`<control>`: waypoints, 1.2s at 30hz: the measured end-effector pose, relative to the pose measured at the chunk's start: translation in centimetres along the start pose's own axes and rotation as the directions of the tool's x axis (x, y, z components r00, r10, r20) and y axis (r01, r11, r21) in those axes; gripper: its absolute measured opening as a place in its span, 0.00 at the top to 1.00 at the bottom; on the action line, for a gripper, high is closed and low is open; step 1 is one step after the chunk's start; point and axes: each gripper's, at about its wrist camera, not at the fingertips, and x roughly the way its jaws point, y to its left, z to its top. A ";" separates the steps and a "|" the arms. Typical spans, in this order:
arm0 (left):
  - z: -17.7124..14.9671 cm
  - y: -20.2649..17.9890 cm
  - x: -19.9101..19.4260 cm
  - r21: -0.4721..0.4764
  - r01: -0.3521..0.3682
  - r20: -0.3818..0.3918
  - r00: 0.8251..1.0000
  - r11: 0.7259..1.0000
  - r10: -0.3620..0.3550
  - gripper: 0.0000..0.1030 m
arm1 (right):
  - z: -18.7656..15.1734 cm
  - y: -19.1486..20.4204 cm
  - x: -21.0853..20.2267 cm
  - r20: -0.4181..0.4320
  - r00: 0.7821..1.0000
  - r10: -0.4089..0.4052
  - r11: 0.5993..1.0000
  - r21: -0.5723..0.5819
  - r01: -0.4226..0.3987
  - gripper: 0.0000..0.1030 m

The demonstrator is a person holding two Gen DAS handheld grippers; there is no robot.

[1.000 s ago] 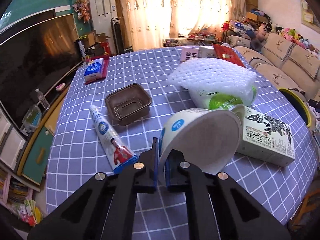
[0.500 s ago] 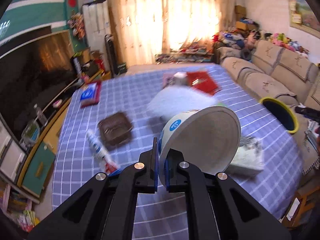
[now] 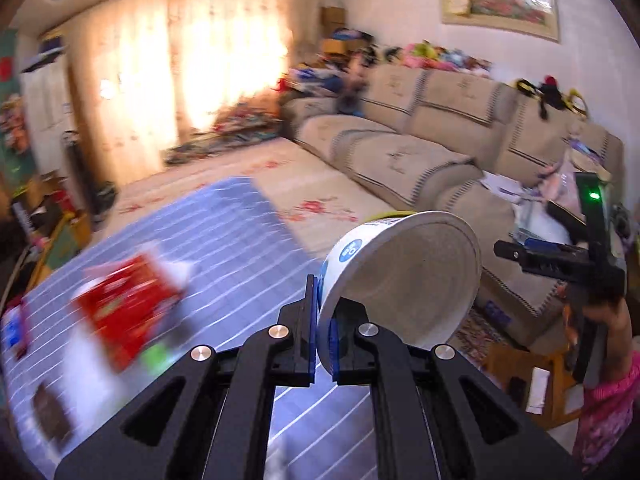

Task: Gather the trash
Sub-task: 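Carry the round lid over the yellow bin and open the left gripper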

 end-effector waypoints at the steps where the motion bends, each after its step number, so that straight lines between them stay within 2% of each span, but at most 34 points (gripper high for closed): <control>1: 0.8 -1.1 1.9 0.012 0.012 -0.013 1.000 1.000 -0.012 0.95 | 0.1 -0.8 -0.2 0.006 1.000 -0.014 1.000 0.010 0.014 0.18; 6: 3.3 -4.7 10.1 0.026 0.044 -0.081 0.996 0.999 -0.042 0.95 | 0.6 -3.5 0.0 0.009 0.999 -0.045 0.998 0.053 0.044 0.18; 10: 4.3 -6.7 17.3 0.023 0.050 -0.169 0.985 0.998 -0.045 0.95 | 0.7 -4.9 0.9 -0.012 0.998 -0.054 0.996 0.072 0.055 0.18; 17: 4.2 -8.2 23.9 0.017 0.038 -0.295 0.955 0.999 -0.031 0.94 | 0.4 -6.5 2.6 -0.053 0.997 -0.054 0.994 0.097 0.059 0.18; 20: 3.7 -8.0 25.6 0.005 0.025 -0.331 0.943 1.000 -0.022 0.91 | 0.3 -6.7 3.0 -0.062 0.997 -0.051 0.993 0.102 0.057 0.18; 22: 3.5 -7.9 26.7 -0.008 0.017 -0.352 0.936 1.000 -0.019 0.83 | 0.2 -6.9 3.1 -0.063 0.997 -0.051 0.993 0.105 0.057 0.18; 24: 3.3 -7.8 27.1 -0.021 0.017 -0.369 0.929 1.000 -0.023 0.81 | 0.2 -7.1 3.0 -0.062 0.997 -0.051 0.992 0.110 0.058 0.18; 27: 3.3 -7.5 26.4 -0.027 0.009 -0.350 0.937 1.000 -0.018 0.80 | 0.2 -7.2 2.8 -0.059 0.997 -0.051 0.992 0.114 0.058 0.18; 29: 3.4 -7.5 25.7 -0.034 0.016 -0.342 0.939 0.999 -0.027 0.76 | 0.2 -7.1 2.6 -0.057 0.997 -0.048 0.992 0.111 0.054 0.18; 30: 3.4 -7.4 25.2 -0.037 0.019 -0.339 0.940 0.999 -0.030 0.71 | 0.3 -7.1 2.6 -0.056 0.997 -0.046 0.993 0.110 0.052 0.18; 31: 3.4 -7.3 24.6 -0.036 0.021 -0.336 0.941 0.999 -0.031 0.62 | 0.3 -7.0 2.5 -0.054 0.998 -0.043 0.993 0.108 0.049 0.18; 33: 3.6 -7.7 24.0 -0.022 0.019 -0.323 0.946 1.000 -0.025 0.51 | 0.3 -6.8 2.3 -0.053 0.998 -0.040 0.993 0.105 0.045 0.18; 36: 4.0 -8.0 23.7 -0.018 0.020 -0.318 0.948 1.000 -0.025 0.51 | 0.3 -6.4 2.1 -0.051 0.998 -0.030 0.994 0.099 0.035 0.18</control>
